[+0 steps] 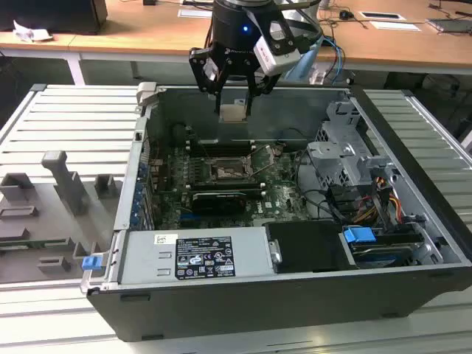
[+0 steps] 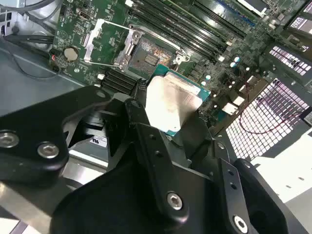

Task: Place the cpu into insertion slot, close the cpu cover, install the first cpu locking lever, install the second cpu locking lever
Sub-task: 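Place the cpu into insertion slot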

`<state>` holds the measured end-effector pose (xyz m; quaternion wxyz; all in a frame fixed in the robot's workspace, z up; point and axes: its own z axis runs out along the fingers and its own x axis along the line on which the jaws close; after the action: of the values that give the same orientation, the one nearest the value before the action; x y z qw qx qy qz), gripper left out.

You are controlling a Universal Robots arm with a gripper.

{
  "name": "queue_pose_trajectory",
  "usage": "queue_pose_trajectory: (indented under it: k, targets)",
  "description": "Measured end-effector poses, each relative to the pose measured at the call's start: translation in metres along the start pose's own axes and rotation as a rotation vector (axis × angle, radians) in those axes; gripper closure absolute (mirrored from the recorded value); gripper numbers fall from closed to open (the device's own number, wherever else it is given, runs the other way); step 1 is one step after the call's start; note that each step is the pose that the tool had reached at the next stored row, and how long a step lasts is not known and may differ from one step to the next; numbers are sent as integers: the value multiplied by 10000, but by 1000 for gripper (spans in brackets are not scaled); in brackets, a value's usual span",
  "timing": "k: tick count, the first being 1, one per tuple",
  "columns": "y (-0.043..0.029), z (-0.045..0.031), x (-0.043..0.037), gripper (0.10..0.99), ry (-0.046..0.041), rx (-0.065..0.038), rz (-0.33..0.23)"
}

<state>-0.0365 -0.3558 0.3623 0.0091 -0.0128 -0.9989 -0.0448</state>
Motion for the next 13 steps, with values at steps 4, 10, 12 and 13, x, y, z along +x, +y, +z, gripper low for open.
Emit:
queue_pose_trajectory:
  k: [4,10,12,13]
  targets:
    - [-4,27,0,561,-3,-2,41]
    - [-7,52,-1,561,-37,-7,429]
    - [-7,56,-1,561,-72,-14,812]
    - [-7,59,-1,561,-93,-19,1047]
